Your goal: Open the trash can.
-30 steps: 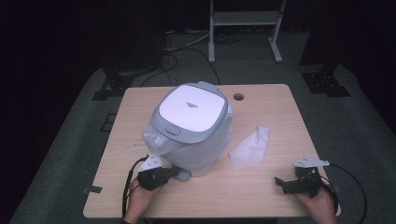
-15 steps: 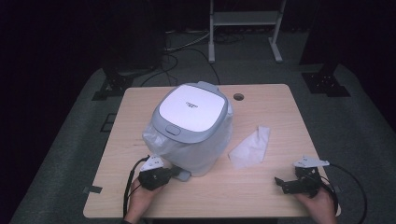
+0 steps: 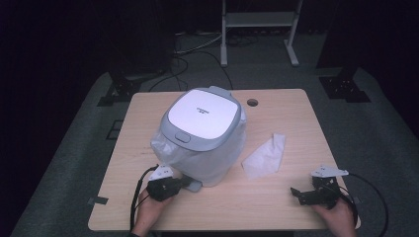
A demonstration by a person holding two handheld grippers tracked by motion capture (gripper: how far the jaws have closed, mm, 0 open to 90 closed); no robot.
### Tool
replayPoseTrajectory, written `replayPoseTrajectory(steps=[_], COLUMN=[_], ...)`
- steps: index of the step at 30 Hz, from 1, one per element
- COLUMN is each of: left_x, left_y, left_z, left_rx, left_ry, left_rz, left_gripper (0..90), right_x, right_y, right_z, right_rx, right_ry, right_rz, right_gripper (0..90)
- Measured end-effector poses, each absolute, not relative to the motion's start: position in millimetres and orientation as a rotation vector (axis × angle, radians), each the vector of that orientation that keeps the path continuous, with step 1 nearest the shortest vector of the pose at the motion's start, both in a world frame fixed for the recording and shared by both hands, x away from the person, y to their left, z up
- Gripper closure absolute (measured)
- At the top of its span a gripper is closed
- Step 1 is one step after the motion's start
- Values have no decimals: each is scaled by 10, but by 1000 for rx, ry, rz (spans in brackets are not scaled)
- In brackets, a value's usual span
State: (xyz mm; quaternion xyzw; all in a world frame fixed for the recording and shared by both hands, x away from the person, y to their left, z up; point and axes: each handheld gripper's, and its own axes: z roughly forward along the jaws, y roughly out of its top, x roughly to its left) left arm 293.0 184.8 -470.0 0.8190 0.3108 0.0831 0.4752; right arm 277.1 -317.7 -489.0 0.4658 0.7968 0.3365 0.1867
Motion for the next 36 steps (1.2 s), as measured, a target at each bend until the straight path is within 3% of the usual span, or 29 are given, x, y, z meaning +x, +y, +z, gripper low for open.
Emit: replayPoseTrajectory(steps=[36], left_x=[2969], left_y=[1845], left_z=[-4793], left_rx=[2041], left_ry=[750], left_rz=[200], left_gripper=[900], right_x=[2793], right_y=[-3157], right_z=[-4886], right_rx=[1317], right_ry=[2242], right_rz=[946], right_gripper=[0])
